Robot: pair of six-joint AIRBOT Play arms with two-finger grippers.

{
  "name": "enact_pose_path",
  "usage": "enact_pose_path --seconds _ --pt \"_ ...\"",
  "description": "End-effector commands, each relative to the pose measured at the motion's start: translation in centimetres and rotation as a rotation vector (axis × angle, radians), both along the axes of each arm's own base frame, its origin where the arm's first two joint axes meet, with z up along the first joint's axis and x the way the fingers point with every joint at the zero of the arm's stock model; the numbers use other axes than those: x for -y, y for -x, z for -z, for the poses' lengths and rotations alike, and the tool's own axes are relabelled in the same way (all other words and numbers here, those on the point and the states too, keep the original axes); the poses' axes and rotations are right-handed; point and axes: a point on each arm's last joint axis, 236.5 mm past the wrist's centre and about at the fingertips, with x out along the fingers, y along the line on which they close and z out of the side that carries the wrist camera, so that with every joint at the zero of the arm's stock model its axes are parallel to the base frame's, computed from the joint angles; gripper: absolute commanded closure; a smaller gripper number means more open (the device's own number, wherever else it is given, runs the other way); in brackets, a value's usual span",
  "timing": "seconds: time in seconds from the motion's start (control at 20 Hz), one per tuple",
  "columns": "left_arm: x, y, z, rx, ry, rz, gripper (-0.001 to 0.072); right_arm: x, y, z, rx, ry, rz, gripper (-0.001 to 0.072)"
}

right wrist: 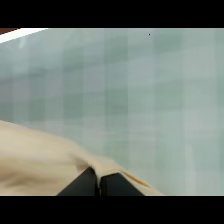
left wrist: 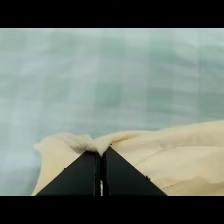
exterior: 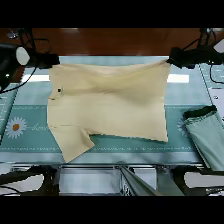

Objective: Fold the shirts.

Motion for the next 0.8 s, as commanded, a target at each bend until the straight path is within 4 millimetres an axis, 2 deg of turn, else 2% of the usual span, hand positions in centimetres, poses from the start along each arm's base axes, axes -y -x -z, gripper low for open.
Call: enact_pose_path --seconds 0.0,0.05,0.15,0.2,0.3,0.4,0.55,0.6,0.65,0.7,0.75 --pt "-0.8 -0.1 4.7 -0.101 0.079 -0.077 0.0681 0.5 -1.5 2.9 -0.083 -0.058 -0.012 0.0692" --pt "-1.6 0.7 4.6 -0.134 0.016 -0.010 0.0681 1.0 -0.1 3.3 -0.129 -0.043 -0.057 0.0692" --pt "-3.4 2.9 4.1 -0.210 -0.079 0.094 0.0681 3.1 4.1 5.0 -0.284 0.022 -0.133 0.0692" --pt "-3.9 4.5 4.4 -0.273 -0.068 0.114 0.0682 4.4 6.0 6.2 -0.366 0.068 -0.148 0.0692" --pt "-3.5 7.6 6.4 -0.408 0.012 0.152 0.0681 5.5 8.6 8.7 -0.472 0.122 -0.163 0.0692" --pt "-1.6 9.0 8.7 -0.454 0.131 0.171 0.0681 4.6 9.7 11.2 -0.514 0.107 -0.167 0.0692" --pt "0.2 10.9 12.6 -0.541 0.217 0.177 0.0678 3.0 9.5 13.8 -0.490 0.058 -0.130 0.0692" --pt "0.3 11.7 13.5 -0.587 0.227 0.176 0.0596 2.3 9.0 13.8 -0.478 0.019 -0.113 0.0627" --pt "0.2 12.4 13.8 -0.632 0.236 0.177 0.0212 1.7 8.8 13.4 -0.470 -0.015 -0.110 0.0297" --pt "-0.2 13.1 13.6 -0.671 0.242 0.163 0.0004 1.5 8.9 12.7 -0.474 -0.047 -0.115 0.0092" --pt "-0.7 13.4 12.9 -0.690 0.255 0.151 0.0005 1.8 9.4 11.5 -0.491 -0.062 -0.127 0.0091"
